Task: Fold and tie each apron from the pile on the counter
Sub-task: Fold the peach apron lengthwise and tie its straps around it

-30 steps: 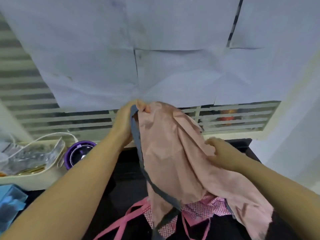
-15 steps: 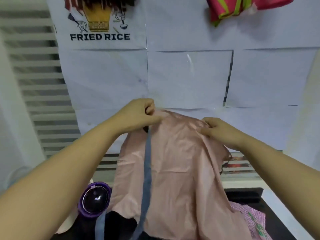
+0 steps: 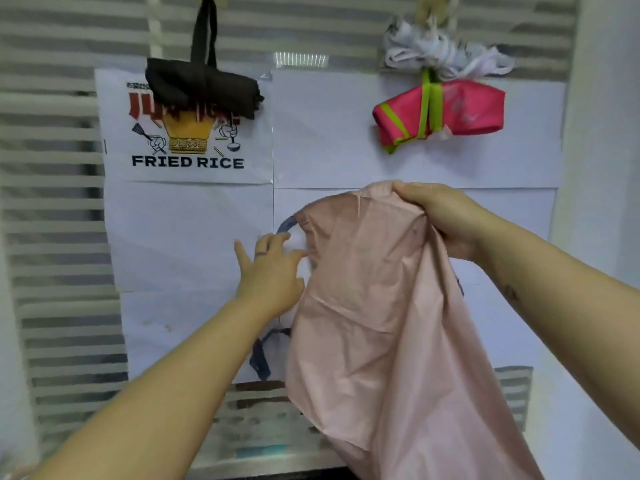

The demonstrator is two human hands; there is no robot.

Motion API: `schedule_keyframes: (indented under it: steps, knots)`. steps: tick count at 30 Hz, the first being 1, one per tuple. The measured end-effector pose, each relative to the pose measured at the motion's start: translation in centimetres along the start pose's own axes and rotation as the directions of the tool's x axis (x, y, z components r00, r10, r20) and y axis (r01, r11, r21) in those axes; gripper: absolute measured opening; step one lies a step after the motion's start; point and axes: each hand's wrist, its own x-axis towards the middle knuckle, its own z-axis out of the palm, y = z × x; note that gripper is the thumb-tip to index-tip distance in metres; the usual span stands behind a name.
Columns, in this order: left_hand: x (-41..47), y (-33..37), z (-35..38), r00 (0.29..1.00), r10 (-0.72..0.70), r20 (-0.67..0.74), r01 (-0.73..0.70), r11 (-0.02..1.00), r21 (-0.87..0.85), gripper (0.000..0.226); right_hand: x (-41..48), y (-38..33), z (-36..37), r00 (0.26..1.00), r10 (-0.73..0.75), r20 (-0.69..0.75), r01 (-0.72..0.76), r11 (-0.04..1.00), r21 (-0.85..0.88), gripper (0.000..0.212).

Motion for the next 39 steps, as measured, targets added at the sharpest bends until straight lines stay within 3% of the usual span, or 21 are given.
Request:
schedule_keyframes:
  steps: [2,4,5,7,9,10,11,12,13,15,18,20,21,23,24,26,28,31,34,36,39]
  knots:
    - [-2.9,1.0,3.1,0.993,-0.03,-0.111,-0.001,0.962,-0.274,0.032,-0.2,0.2,-0.3,0.998,0.007,-0.058,-0.005,0.999,0.038,0.028]
    - [-6.4,2.0,5.6,0.934,-0.271,-0.232,0.054,0.749,-0.66,0.015,-0.6,0.3,-0.3,0.995,0.015,-0.102,-0.009,0.998,0.06,0.028]
    - [-8.0,2.3,7.3,0.883,-0.441,-0.163,0.141,0.579,-0.803,0.013,-0.8,0.4,-0.3,0.993,0.017,-0.118,-0.009,0.998,0.068,0.029]
    - [-10.8,2.9,10.6,0.772,-0.606,0.192,0.388,0.209,-0.898,0.01,-1.1,0.7,-0.3,0.991,0.016,-0.129,-0.007,0.998,0.069,0.029]
    - [-13.2,3.5,13.9,0.647,-0.482,0.591,0.625,-0.109,-0.773,0.03,-1.6,1.2,-0.3,0.988,0.024,-0.151,-0.015,0.998,0.062,0.029]
    - [-14.0,3.9,15.0,0.554,-0.346,0.757,0.725,-0.245,-0.643,0.045,-1.8,1.4,-0.3,0.986,0.025,-0.165,-0.015,0.998,0.061,0.029]
    - [-14.8,4.1,16.0,0.466,-0.196,0.863,0.796,-0.335,-0.505,0.064,-2.0,1.6,-0.3,0.982,0.029,-0.185,-0.018,0.998,0.062,0.029]
    - [-15.4,4.2,17.1,0.438,-0.062,0.897,0.826,-0.366,-0.428,0.081,-2.2,1.8,-0.5,0.977,0.032,-0.21,-0.019,0.998,0.064,0.029]
    - [-15.6,4.3,17.7,0.462,0.055,0.885,0.831,-0.375,-0.411,0.089,-2.3,2.0,-0.6,0.973,0.036,-0.23,-0.022,0.998,0.066,0.028]
    - [-15.2,4.8,18.0,0.541,0.19,0.819,0.807,-0.392,-0.442,0.077,-2.7,2.2,-1.0,0.963,0.054,-0.266,-0.037,0.997,0.069,0.027]
    - [-13.2,5.5,15.7,0.68,0.147,0.718,0.695,-0.44,-0.568,0.04,-3.1,2.7,-2.2,0.943,0.068,-0.325,-0.055,0.997,0.051,0.024]
    - [-11.4,4.7,14.1,0.746,0.011,0.666,0.604,-0.431,-0.67,0.027,-3.1,3.4,-3.7,0.91,0.02,-0.415,-0.052,0.996,-0.067,0.022]
    - [-10.2,3.7,13.2,0.774,-0.071,0.629,0.56,-0.387,-0.733,0.025,-3.2,3.9,-4.7,0.88,-0.058,-0.471,-0.059,0.971,-0.23,0.025]
    - [-8.1,1.3,10.9,0.817,-0.21,0.537,0.491,-0.233,-0.839,0.023,-3.9,5.5,-6.8,0.826,-0.231,-0.514,-0.133,0.806,-0.576,0.033]
    - [-7.2,0.1,9.6,0.844,-0.258,0.47,0.452,-0.128,-0.883,0.023,-4.4,6.6,-7.8,0.815,-0.252,-0.521,-0.189,0.735,-0.651,0.035]
    - [-5.2,-2.2,6.7,0.902,-0.272,0.335,0.373,0.098,-0.923,0.027,-5.5,9.2,-9.5,0.814,-0.204,-0.544,-0.301,0.652,-0.696,0.039]
    - [-3.8,-3.8,4.1,0.931,-0.233,0.282,0.338,0.251,-0.907,0.032,-6.0,11.3,-10.5,0.819,-0.129,-0.56,-0.393,0.585,-0.709,0.042]
    - [-2.3,-5.7,1.4,0.94,-0.218,0.262,0.313,0.251,-0.916,0.026,-5.8,12.4,-10.2,0.825,-0.101,-0.556,-0.415,0.56,-0.717,0.044]
    - [-1.8,-6.8,-1.1,0.956,-0.2,0.213,0.253,0.207,-0.945,0.018,-5.4,12.4,-9.7,0.778,-0.206,-0.594,-0.375,0.606,-0.702,0.046]
    - [-2.5,-7.4,-1.9,0.967,-0.204,0.151,0.22,0.374,-0.901,0.015,-5.4,12.6,-9.7,0.728,-0.263,-0.633,-0.358,0.642,-0.678,0.047]
    - [-4.2,-8.2,-2.1,0.983,-0.165,0.081,0.172,0.68,-0.713,0.02,-6.0,13.9,-10.0,0.718,-0.206,-0.665,-0.398,0.662,-0.635,0.051]
